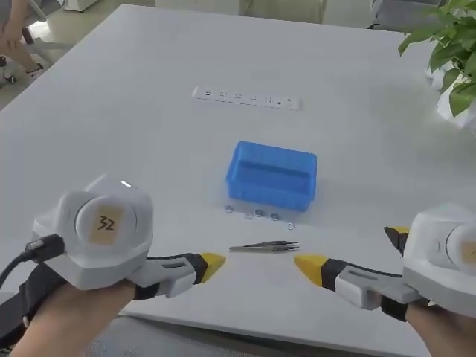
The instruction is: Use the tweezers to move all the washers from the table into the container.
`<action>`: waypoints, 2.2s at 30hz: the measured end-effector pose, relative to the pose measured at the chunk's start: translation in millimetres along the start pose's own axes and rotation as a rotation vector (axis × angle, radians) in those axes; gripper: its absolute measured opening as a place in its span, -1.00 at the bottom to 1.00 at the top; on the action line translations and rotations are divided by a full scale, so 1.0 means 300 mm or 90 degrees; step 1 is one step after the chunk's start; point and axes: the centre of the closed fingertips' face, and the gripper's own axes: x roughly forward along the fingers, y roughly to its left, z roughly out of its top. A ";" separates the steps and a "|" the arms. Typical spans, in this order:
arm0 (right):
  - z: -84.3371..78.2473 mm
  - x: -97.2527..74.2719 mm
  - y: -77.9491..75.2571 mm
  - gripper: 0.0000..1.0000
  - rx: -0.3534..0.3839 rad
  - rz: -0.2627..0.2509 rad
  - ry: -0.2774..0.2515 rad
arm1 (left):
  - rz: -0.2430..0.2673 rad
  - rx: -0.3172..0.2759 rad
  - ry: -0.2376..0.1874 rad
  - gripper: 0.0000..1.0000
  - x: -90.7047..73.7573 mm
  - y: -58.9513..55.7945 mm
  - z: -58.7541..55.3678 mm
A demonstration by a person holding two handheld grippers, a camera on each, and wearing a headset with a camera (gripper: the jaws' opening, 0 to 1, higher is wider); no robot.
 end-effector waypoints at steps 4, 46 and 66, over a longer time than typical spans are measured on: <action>0.004 0.001 -0.013 0.90 0.003 -0.008 -0.002 | -0.024 0.012 -0.001 0.85 0.007 -0.016 0.004; -0.122 0.080 -0.040 0.83 0.040 0.001 0.085 | -0.281 0.175 0.191 -0.78 0.418 -0.186 -0.153; -0.128 0.120 0.023 0.76 -0.010 0.047 0.117 | -0.342 0.315 0.155 -1.00 0.420 -0.229 -0.137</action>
